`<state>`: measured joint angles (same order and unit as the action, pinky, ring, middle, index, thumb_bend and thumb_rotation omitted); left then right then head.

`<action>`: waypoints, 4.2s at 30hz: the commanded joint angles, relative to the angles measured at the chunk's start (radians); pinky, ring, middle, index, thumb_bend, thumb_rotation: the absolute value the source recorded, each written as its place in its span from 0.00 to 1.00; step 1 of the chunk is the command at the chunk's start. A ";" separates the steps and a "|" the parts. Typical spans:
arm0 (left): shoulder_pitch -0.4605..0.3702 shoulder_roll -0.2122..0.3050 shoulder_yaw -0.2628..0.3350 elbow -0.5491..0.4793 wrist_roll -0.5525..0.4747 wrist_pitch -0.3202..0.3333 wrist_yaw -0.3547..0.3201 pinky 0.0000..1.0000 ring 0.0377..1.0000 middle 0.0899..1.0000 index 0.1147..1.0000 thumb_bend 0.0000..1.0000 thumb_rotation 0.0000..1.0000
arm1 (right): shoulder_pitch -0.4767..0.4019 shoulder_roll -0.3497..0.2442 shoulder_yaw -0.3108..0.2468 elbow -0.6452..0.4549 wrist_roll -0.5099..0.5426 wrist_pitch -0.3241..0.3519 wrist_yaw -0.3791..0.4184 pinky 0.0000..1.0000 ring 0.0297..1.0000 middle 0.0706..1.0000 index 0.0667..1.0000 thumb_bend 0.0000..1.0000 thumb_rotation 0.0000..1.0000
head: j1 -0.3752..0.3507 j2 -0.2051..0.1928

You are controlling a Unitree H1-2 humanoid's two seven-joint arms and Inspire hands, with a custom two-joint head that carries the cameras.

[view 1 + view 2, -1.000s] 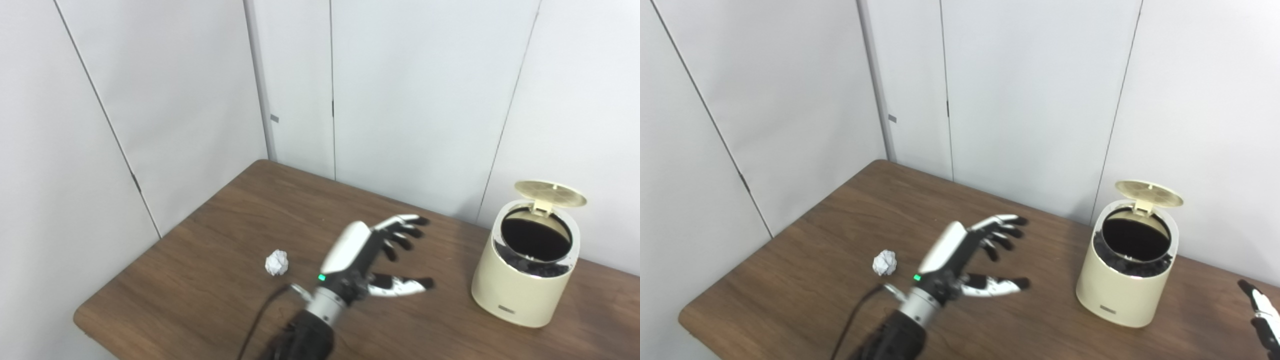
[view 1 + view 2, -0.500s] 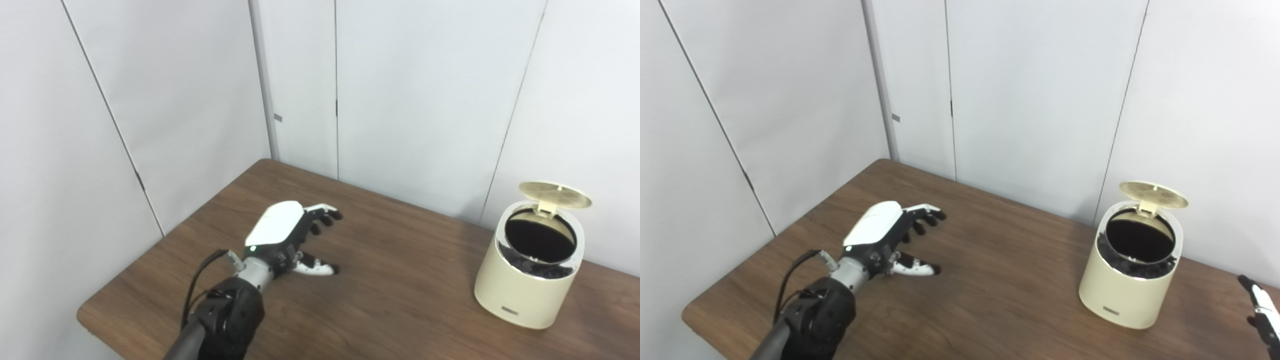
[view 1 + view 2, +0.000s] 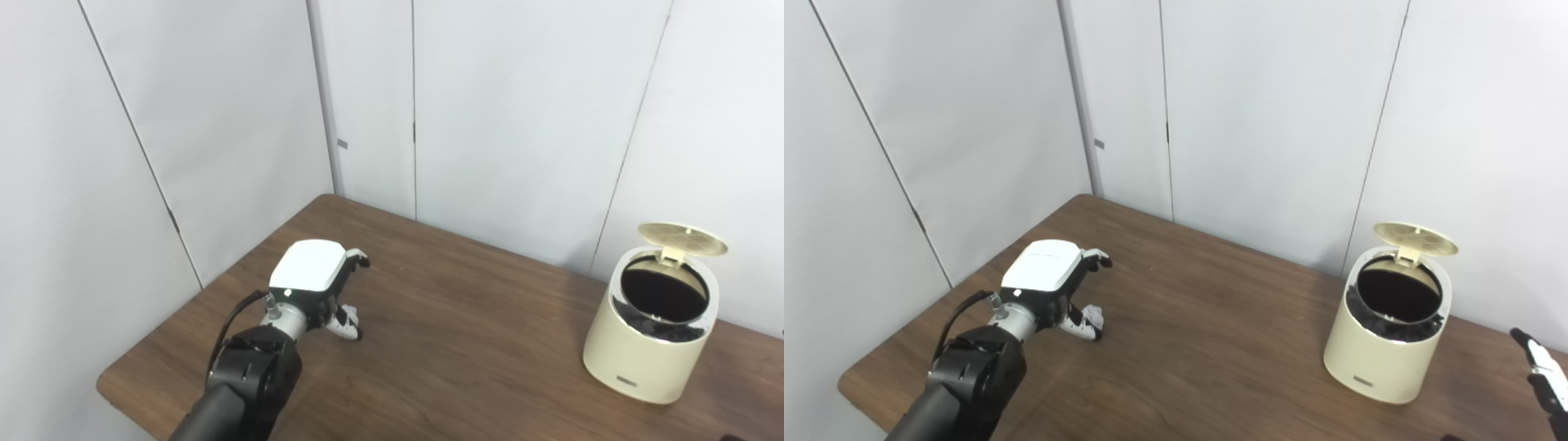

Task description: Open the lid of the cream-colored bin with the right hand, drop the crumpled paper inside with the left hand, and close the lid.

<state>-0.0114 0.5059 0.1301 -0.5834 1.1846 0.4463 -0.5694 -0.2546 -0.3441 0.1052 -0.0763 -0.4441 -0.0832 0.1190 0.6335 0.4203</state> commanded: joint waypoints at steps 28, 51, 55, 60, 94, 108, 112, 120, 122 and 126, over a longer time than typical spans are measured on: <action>-0.042 0.029 0.021 0.261 0.078 -0.106 0.109 0.52 0.67 0.66 0.68 0.84 0.16 | -0.031 -0.016 -0.008 -0.050 0.002 -0.019 0.001 0.89 1.00 1.00 1.00 0.73 0.55 | -0.014 0.025; -0.036 0.017 -0.024 0.355 -0.020 -0.068 0.170 0.52 0.64 0.63 0.68 0.81 0.15 | -0.013 -0.012 -0.018 -0.096 -0.024 0.019 0.025 0.89 1.00 1.00 1.00 0.71 0.52 | -0.027 0.052; -0.039 0.018 -0.042 0.370 -0.033 -0.057 0.160 0.53 0.63 0.62 0.69 0.80 0.15 | -0.013 -0.014 -0.018 -0.097 -0.021 0.018 0.025 0.89 1.00 1.00 1.00 0.70 0.52 | -0.028 0.054; -0.039 0.021 -0.061 0.397 -0.054 -0.060 0.178 0.49 0.60 0.59 0.69 0.81 0.16 | -0.012 -0.014 -0.021 -0.093 -0.014 0.004 0.017 0.87 1.00 1.00 1.00 0.69 0.49 | -0.031 0.059; -0.042 0.063 -0.218 0.579 -0.128 -0.051 0.339 0.42 0.34 0.42 0.42 0.53 0.00 | -0.022 -0.037 -0.037 -0.090 0.009 -0.012 0.016 0.79 1.00 1.00 1.00 0.69 0.54 | -0.039 0.080; -0.059 0.118 -0.233 0.472 -0.063 -0.025 0.299 0.53 0.45 0.36 0.44 0.52 0.00 | -0.025 -0.026 -0.030 -0.085 0.003 -0.001 0.016 0.85 1.00 1.00 1.00 0.68 0.52 | -0.045 0.075; -0.070 0.131 -0.225 0.396 -0.028 -0.033 0.275 0.50 0.44 0.42 0.42 0.53 0.00 | -0.032 -0.028 -0.029 -0.080 -0.002 -0.004 0.015 0.87 1.00 1.00 1.00 0.68 0.52 | -0.048 0.075; -0.088 0.113 -0.206 0.276 0.019 -0.063 0.285 0.60 0.49 0.42 0.42 0.53 0.00 | -0.033 -0.029 -0.030 -0.077 -0.006 -0.010 0.012 0.91 1.00 1.00 1.00 0.68 0.53 | -0.048 0.074; -0.091 0.107 -0.200 0.259 0.022 -0.074 0.282 0.63 0.51 0.42 0.42 0.53 0.00 | -0.032 -0.027 -0.030 -0.078 -0.004 -0.007 0.013 0.91 1.00 1.00 1.00 0.67 0.51 | -0.048 0.074; -0.104 0.090 -0.193 0.227 0.035 -0.105 0.303 0.65 0.53 0.37 0.45 0.52 0.00 | -0.034 -0.023 -0.026 -0.071 -0.016 -0.008 0.007 0.90 1.00 1.00 1.00 0.68 0.51 | -0.070 0.069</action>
<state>-0.0796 0.5784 -0.0831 -0.3201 1.1864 0.3524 -0.3088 -0.2500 -0.3636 0.0873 -0.1286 -0.4607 -0.0600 0.1515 0.5630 0.4893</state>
